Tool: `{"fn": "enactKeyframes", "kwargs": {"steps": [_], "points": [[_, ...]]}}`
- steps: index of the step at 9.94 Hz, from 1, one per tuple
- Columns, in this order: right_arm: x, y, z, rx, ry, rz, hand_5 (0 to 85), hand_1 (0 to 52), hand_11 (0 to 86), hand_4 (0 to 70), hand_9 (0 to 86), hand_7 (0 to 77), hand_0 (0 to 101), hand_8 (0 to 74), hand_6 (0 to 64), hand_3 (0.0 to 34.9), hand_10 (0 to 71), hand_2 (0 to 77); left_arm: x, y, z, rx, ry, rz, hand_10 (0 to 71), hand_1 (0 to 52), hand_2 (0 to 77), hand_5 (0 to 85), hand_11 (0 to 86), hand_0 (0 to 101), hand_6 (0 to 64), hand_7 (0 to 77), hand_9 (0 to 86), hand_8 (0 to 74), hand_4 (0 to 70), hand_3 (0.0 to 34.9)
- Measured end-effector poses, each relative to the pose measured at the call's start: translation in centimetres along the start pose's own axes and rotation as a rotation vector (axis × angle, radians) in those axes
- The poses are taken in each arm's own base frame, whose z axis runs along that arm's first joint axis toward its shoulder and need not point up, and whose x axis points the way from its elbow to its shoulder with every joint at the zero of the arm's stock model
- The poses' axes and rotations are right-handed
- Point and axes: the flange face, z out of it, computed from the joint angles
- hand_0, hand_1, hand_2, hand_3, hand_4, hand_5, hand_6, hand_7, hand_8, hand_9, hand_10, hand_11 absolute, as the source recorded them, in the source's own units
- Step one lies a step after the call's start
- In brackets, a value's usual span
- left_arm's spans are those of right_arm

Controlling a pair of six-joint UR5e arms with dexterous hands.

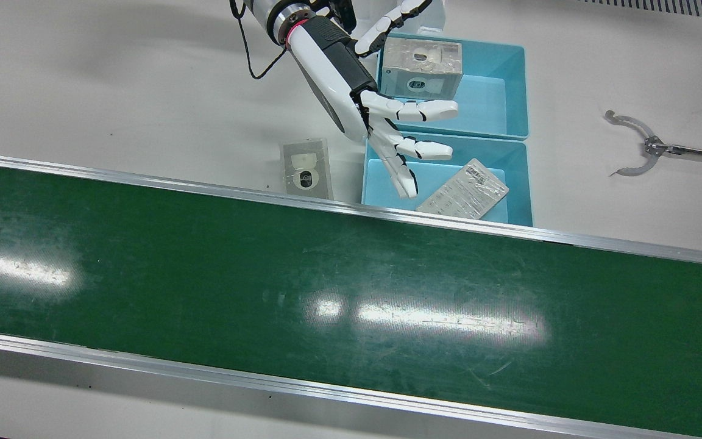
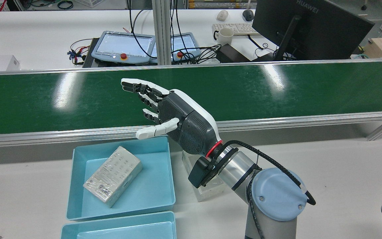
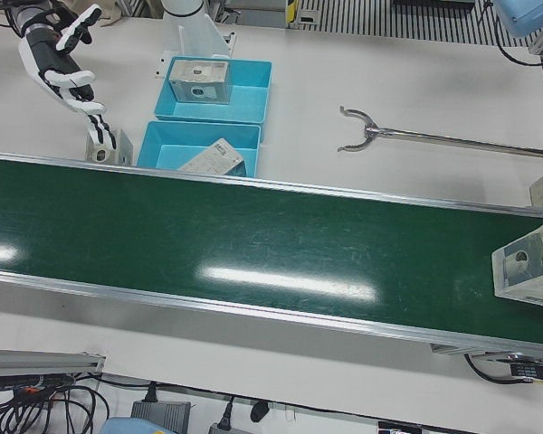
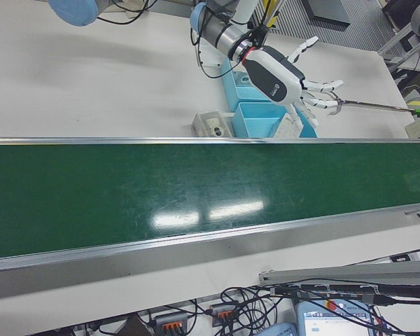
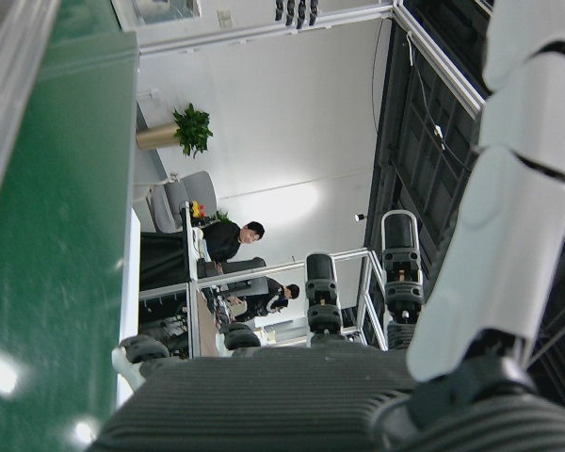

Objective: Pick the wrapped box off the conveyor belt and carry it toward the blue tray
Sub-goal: 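Raise the right hand up and over the conveyor belt, farther from the robot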

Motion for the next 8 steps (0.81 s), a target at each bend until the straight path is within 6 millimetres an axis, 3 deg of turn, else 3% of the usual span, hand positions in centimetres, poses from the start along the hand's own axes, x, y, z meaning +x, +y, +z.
{"fn": "enactKeyframes", "kwargs": {"steps": [2,4,5,6,7,8], "points": [[-7.8,-1.3,-0.3,0.021,-0.064,-0.093,19.1,9.8,1.1,21.8,2.7,21.8,43,0.0,0.0,30.5,0.0,12.5,0.0,0.0,0.0,0.000,0.000,0.000,0.0,0.0,0.5,0.5,0.0,0,0.0,0.5,0.5,0.5,0.0,0.0],[-17.9,-4.2,-2.2,0.078,-0.128,-0.215,21.3,9.3,0.5,21.3,2.7,19.6,43,0.0,0.0,31.1,0.0,15.3,0.0,0.0,0.0,0.000,0.000,0.000,0.5,0.0,0.5,1.1,0.0,0,0.0,0.5,0.5,0.0,0.5,0.0],[-22.0,-5.4,-3.6,0.112,-0.157,-0.259,22.9,9.3,0.5,20.7,3.3,19.6,43,0.0,0.0,31.1,0.0,15.3,0.0,0.0,0.0,0.000,0.000,0.000,0.5,0.0,0.5,0.5,0.0,0,0.0,0.5,0.0,0.5,0.0,0.0],[-24.4,-6.1,-4.6,0.135,-0.176,-0.282,22.9,9.3,0.5,20.7,3.3,19.6,43,0.0,0.0,31.1,0.0,15.3,0.0,0.0,0.0,0.000,0.000,0.000,0.5,0.0,0.5,0.5,0.0,0,0.0,0.5,0.0,0.5,0.0,0.0],[-26.2,-6.7,-5.6,0.157,-0.191,-0.297,24.0,12.5,0.5,20.2,2.7,20.2,46,0.0,0.0,31.0,0.0,17.5,0.0,0.0,0.0,0.000,0.000,0.000,0.0,0.0,1.1,0.5,0.0,0,0.0,0.5,0.0,0.5,0.0,0.0],[-27.1,-7.0,-6.2,0.169,-0.200,-0.303,24.0,12.5,0.5,20.2,2.7,20.2,46,0.0,0.0,31.0,0.0,17.5,0.0,0.0,0.0,0.000,0.000,0.000,0.0,0.0,1.1,0.5,0.0,0,0.0,0.5,0.0,0.5,0.0,0.0]]}}
